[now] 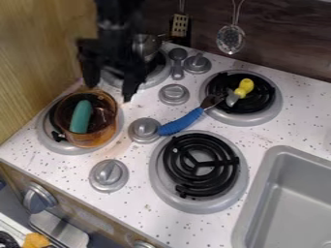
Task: Move the orange pot to the left bottom burner
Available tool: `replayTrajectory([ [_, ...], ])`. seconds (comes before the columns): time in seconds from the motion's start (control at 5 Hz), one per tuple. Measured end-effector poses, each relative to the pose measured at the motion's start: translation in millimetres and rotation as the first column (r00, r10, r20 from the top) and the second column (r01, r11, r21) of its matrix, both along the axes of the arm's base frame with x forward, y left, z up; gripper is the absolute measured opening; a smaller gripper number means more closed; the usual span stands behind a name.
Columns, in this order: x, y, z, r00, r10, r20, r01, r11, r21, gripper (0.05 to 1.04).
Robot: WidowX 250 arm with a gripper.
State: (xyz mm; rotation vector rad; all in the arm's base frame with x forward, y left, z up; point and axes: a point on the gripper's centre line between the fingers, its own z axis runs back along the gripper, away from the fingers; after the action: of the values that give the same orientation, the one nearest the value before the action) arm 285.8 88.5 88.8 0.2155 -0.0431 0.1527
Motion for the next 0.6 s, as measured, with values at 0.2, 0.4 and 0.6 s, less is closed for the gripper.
replayTrajectory([
  [0.2,9.1,-9.9,17.2,1.000,0.010,0.019,-0.011,1.000,0.028,1.000],
  [0.4,29.0,-27.0,18.9,0.997,-0.029,0.072,0.029,1.000,-0.005,1.000],
  [0.6,45.1,-57.7,11.2,0.995,-0.080,0.067,0.083,0.995,-0.045,1.000],
])
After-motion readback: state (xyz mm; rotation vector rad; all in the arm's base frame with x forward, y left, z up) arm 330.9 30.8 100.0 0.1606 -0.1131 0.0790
